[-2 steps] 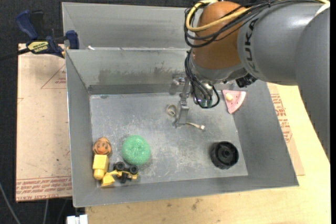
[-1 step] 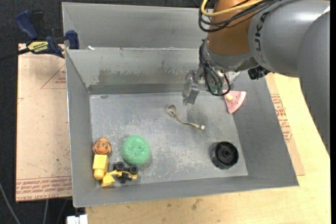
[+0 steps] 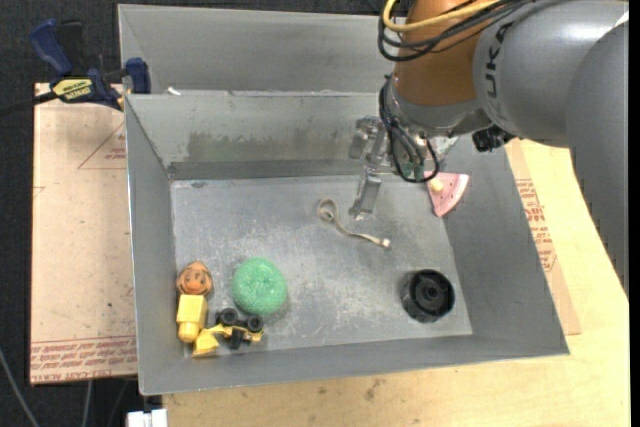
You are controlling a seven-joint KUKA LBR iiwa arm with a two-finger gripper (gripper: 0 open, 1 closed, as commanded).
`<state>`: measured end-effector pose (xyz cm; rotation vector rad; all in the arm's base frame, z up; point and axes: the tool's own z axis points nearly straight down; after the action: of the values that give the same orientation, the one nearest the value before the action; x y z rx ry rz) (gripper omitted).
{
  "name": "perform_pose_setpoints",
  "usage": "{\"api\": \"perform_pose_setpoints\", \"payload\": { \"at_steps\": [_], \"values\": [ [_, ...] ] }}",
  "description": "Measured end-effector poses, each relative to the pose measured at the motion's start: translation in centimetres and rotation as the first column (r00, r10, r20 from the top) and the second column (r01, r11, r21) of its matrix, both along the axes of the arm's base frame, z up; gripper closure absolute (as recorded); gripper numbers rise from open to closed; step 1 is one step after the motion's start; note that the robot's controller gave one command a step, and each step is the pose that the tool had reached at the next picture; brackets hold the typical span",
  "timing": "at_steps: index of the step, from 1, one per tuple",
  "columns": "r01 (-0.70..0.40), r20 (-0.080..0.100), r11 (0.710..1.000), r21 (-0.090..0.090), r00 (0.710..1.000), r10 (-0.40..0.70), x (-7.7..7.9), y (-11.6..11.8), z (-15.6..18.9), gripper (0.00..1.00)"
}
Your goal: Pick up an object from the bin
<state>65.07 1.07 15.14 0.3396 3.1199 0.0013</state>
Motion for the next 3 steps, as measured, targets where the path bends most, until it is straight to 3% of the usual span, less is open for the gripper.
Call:
{"api": "perform_pose_setpoints", "payload": {
  "at_steps": [2,3],
  "values": [
    [0.04,0.0,0.999,0.001,0.999,-0.04,0.2,-0.4,-1.8,0.0],
    [0.073,0.002,0.997,0.001,0.997,-0.073,-1.1,0.8,-5.8,0.0]
  ]
}}
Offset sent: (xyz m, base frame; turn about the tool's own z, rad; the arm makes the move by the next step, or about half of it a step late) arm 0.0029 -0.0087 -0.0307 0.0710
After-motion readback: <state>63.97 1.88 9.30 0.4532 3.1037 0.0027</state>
